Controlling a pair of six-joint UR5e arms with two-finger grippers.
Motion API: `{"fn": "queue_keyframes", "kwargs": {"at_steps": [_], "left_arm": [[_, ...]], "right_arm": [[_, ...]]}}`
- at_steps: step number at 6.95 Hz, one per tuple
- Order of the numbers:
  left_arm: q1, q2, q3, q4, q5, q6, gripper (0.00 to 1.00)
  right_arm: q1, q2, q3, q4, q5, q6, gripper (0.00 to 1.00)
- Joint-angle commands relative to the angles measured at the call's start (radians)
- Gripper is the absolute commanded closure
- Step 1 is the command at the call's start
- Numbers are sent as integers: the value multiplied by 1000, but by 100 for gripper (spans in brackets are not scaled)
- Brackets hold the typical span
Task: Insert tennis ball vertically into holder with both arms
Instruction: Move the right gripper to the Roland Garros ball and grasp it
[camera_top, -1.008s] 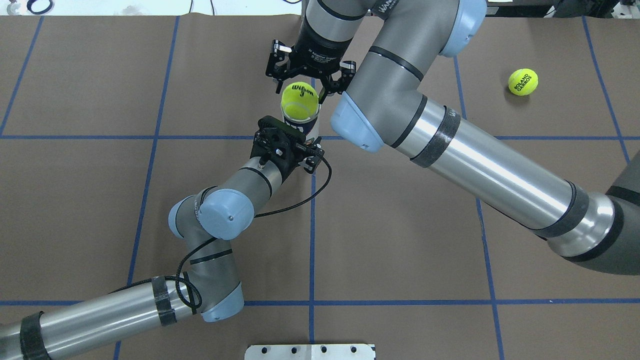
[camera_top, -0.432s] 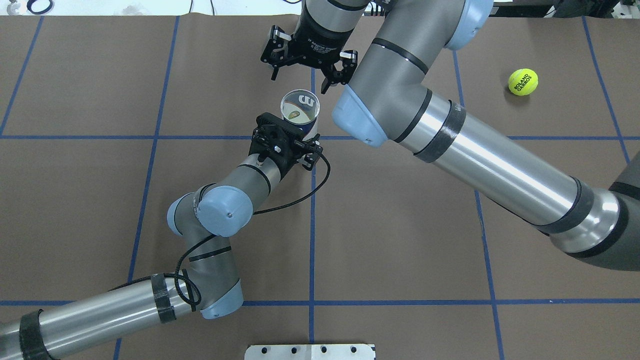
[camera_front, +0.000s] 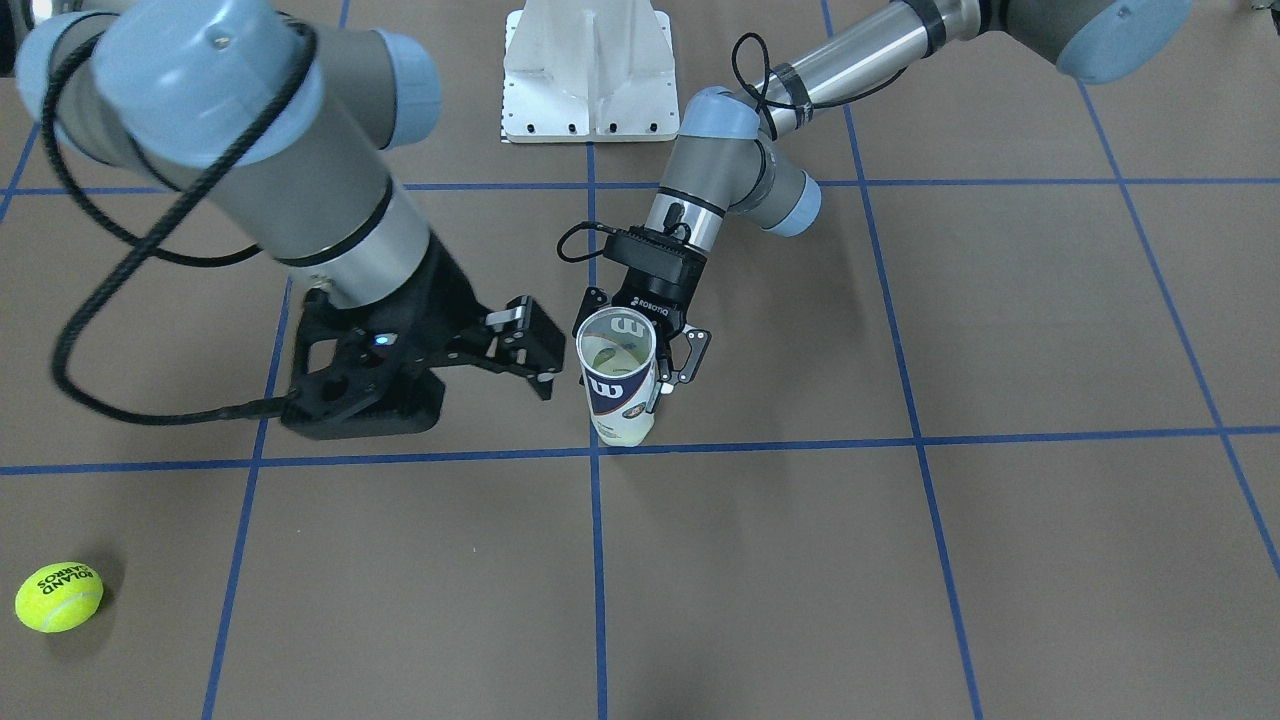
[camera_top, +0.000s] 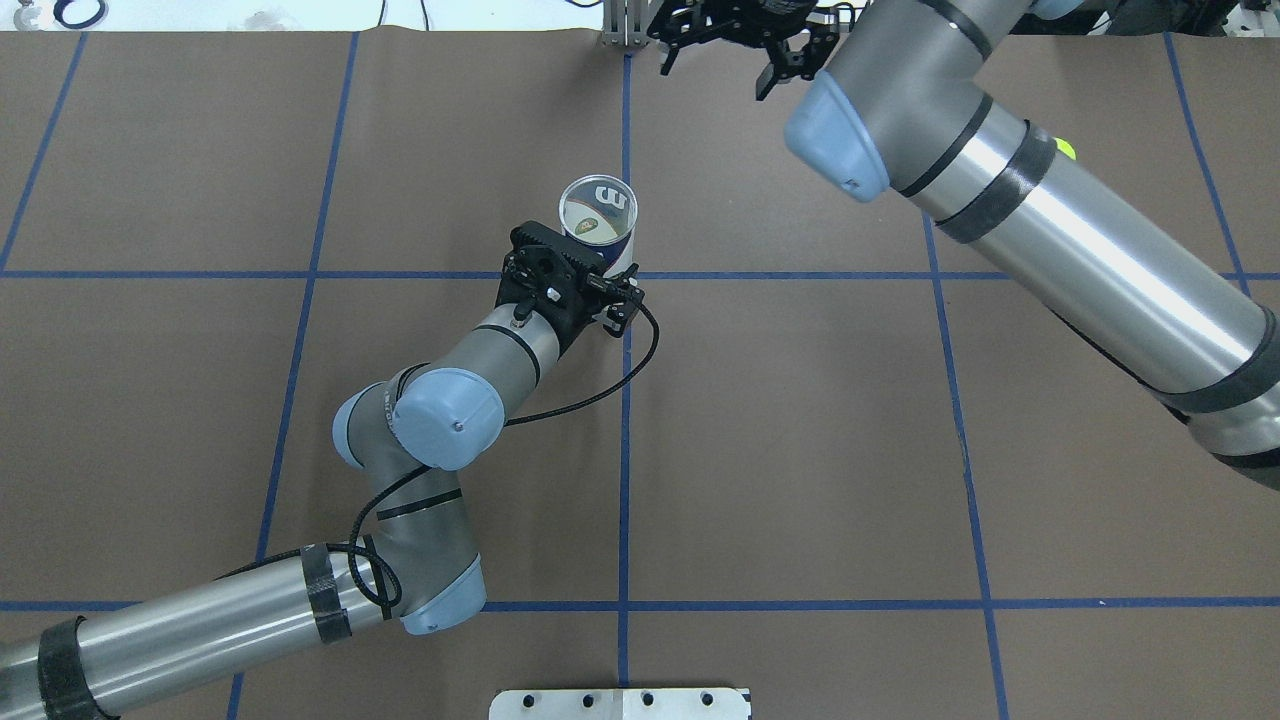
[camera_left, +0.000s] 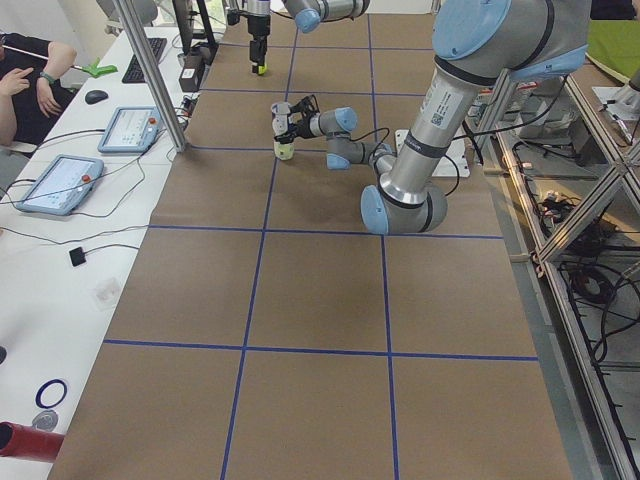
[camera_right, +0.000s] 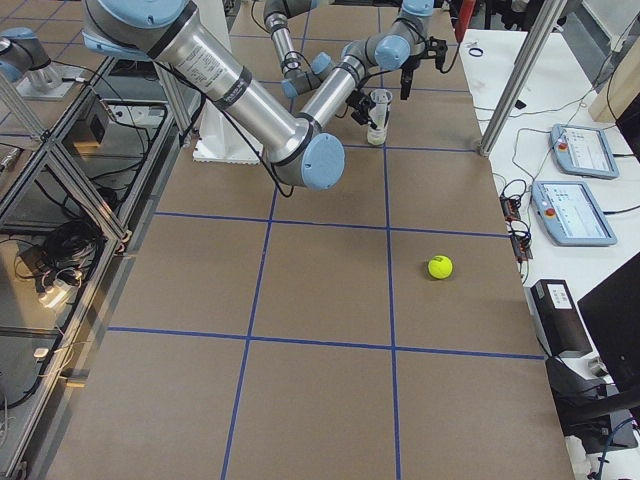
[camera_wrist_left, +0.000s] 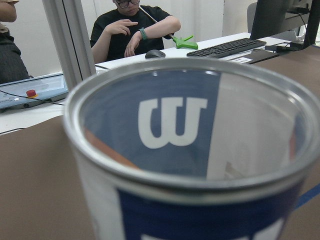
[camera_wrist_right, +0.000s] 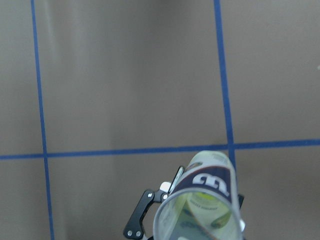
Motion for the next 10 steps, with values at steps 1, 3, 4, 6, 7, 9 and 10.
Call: {"fn": "queue_keyframes", "kwargs": {"at_steps": [1,3,4,6,7,9,10], "left_arm": [[0,-1,0,-1,-1,0,18],[0,-1,0,-1,-1,-2,18],[-3,-1,0,-1,0,-2,18],[-6,-1,0,-1,-1,-2,18],[-6,-1,-2,-1,-1,-2,18],[-6,-1,0,-1,0,1,12],[-6,-1,0,-1,-1,5,2]], "right_arm": [[111,-102,-39,-14,-16,-332,1],[190,-136,-138,-36,-54,-640,1],[231,-154,-213,-28,-80,-777,1],[279,-203,-293,-18,-90,-942,1],[271,-241,-323,80,-90,-950,1],[236,-269,-372,166,-131,-942,1],[216,-274,-378,167,-151,-941,1]]}}
